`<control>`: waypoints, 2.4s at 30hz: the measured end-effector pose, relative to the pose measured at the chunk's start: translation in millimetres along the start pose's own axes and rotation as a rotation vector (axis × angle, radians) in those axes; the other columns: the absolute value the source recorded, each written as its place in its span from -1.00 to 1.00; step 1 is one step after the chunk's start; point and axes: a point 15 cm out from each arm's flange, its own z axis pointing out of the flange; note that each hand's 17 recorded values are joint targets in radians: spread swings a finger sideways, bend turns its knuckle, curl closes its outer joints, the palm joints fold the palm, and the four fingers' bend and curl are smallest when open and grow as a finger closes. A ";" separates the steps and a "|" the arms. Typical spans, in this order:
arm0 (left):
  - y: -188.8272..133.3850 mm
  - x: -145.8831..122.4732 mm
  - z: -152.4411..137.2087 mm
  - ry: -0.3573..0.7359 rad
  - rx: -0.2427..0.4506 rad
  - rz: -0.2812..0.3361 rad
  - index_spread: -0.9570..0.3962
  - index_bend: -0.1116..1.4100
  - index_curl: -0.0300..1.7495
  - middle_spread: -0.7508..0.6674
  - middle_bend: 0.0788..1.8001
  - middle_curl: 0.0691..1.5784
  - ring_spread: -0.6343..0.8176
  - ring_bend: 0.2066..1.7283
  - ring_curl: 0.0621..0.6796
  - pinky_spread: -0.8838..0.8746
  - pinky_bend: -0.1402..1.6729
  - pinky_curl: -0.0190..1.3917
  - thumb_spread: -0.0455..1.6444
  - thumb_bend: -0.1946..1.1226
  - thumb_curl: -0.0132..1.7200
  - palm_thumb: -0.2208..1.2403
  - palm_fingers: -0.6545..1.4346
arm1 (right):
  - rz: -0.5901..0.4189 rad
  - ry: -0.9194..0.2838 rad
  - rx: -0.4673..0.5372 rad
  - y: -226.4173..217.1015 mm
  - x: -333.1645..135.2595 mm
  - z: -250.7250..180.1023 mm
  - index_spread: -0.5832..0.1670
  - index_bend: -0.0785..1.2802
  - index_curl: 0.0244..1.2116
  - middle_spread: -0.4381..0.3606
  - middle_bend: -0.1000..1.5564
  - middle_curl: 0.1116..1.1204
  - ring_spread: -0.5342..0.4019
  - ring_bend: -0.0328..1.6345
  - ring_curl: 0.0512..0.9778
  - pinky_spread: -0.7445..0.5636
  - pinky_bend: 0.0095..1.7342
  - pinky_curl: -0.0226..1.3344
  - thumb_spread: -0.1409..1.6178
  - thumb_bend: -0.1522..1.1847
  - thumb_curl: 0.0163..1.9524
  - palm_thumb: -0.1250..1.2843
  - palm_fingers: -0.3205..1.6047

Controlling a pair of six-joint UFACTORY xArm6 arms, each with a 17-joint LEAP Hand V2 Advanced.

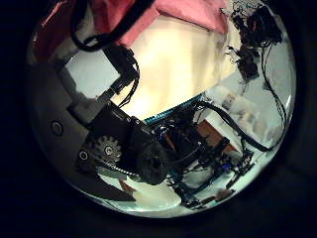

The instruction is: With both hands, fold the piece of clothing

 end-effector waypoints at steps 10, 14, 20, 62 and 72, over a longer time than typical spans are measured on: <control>2.4 -1.1 -2.5 -0.003 0.005 -0.002 -0.58 -0.60 0.66 -0.86 -0.26 0.65 -0.75 0.50 0.53 -0.75 0.41 -0.16 0.16 -0.73 -0.11 0.59 0.57 | 0.049 0.122 0.005 -2.7 19.3 -1.0 -0.48 -0.57 -0.46 -0.45 -0.39 -0.39 -0.48 -0.13 -0.48 -0.30 -0.56 -0.57 0.27 -0.80 -0.63 0.35 0.40; 3.5 -1.7 -4.2 -0.005 0.007 -0.002 -0.57 -0.61 0.67 -0.87 -0.27 0.66 -0.76 0.50 0.53 -0.76 0.40 -0.16 0.16 -0.73 -0.11 0.59 0.58 | 0.060 0.128 0.009 -3.2 20.1 -2.2 -0.59 -0.35 -0.31 -0.57 -0.22 -0.25 -0.61 -0.03 -0.34 -0.65 -0.38 -0.49 0.26 -0.80 -0.62 0.39 0.72; 12.2 -4.6 -7.8 -0.018 -0.019 0.002 -0.54 -0.61 0.69 -0.87 -0.28 0.67 -0.75 0.49 0.53 -0.76 0.39 -0.16 0.16 -0.73 -0.11 0.59 0.58 | 0.061 0.123 0.015 -1.5 23.4 -5.7 -0.46 0.12 -0.05 -0.46 0.14 -0.01 -0.50 0.21 -0.13 -0.74 -0.14 -0.35 0.41 -0.78 -0.62 0.45 0.83; 60.6 -16.2 -141.0 -0.020 -0.108 0.107 -0.40 -0.62 0.74 -0.92 -0.32 0.70 -0.77 0.44 0.55 -0.77 0.36 -0.14 0.17 -0.73 -0.11 0.57 0.61 | -0.002 0.141 0.200 97.0 22.4 -159.0 -0.12 0.66 0.31 -0.30 0.62 0.29 -0.32 0.67 0.19 -0.34 0.42 0.00 0.59 -0.79 -0.40 0.71 0.57; -13.4 -59.0 -144.9 0.019 -0.109 0.064 -0.37 -0.63 0.75 -0.93 -0.32 0.70 -0.77 0.45 0.57 -0.77 0.36 -0.13 0.17 -0.72 -0.11 0.58 0.61 | 0.043 0.121 0.172 13.9 45.1 -170.7 -0.11 0.68 0.31 -0.30 0.63 0.29 -0.31 0.69 0.19 -0.32 0.44 0.02 0.59 -0.78 -0.37 0.69 0.55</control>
